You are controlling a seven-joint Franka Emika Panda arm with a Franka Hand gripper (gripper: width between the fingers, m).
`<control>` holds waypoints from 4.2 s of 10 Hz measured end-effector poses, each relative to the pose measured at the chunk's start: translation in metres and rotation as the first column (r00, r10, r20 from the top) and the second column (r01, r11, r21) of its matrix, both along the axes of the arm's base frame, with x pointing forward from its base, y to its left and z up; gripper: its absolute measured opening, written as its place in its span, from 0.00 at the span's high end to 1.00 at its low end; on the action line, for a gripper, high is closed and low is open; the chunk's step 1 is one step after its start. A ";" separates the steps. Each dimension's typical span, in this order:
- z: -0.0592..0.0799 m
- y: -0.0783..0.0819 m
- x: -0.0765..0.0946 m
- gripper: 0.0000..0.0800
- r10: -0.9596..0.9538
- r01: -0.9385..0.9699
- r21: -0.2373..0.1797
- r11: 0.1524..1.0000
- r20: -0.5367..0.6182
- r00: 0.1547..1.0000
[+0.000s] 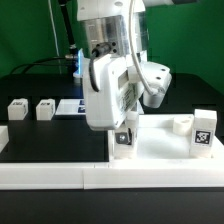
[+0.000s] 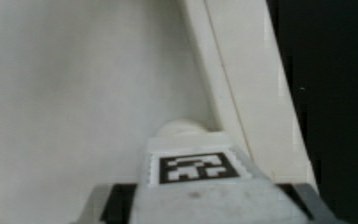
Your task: Assemble square table
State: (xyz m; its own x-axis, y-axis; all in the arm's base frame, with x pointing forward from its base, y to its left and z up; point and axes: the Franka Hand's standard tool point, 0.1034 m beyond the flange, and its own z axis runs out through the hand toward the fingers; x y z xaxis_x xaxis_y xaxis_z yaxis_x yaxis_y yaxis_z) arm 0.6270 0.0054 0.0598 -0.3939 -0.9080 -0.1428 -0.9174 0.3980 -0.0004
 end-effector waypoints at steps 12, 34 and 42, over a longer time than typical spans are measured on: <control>0.053 0.040 -0.018 0.19 -0.038 0.038 0.045 0.998 0.019 0.999; 0.055 0.016 -0.049 0.19 0.845 -0.817 -0.212 0.536 0.131 0.519; 0.051 0.012 -0.051 0.19 0.936 -0.904 -0.244 0.351 0.102 0.336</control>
Offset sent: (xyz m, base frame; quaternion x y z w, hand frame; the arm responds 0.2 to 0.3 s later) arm 0.0000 0.0000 0.0000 0.0000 0.0000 0.1296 0.9916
